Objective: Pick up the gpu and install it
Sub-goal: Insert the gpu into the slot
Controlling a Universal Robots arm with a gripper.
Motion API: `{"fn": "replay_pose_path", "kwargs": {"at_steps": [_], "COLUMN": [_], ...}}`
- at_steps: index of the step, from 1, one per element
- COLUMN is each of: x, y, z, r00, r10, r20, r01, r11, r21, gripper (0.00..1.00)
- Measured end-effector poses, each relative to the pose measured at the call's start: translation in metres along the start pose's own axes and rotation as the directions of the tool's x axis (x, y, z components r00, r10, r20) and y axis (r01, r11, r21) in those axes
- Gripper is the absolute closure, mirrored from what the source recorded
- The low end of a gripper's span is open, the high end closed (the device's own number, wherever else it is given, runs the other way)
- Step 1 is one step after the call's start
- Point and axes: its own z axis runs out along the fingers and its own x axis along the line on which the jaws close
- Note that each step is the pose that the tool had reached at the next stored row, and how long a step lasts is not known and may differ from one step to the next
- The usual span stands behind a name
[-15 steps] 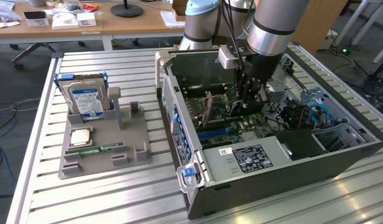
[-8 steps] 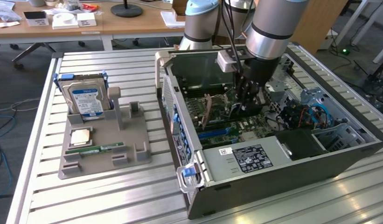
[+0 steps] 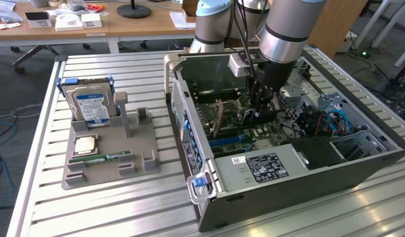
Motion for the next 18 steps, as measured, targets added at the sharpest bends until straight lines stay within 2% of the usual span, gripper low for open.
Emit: {"fn": "replay_pose_path", "kwargs": {"at_steps": [12, 18], "x": [0.0001, 0.0002], "y": [0.0029, 0.007], "z": [-0.0001, -0.0001], "r00": [1.0, 1.0], "r10": [0.0, 0.0], "r20": [0.0, 0.0], "r01": [0.0, 0.0], "r11": [1.0, 1.0], "r21": [0.0011, 0.0028], "gripper": [0.74, 0.74]}}
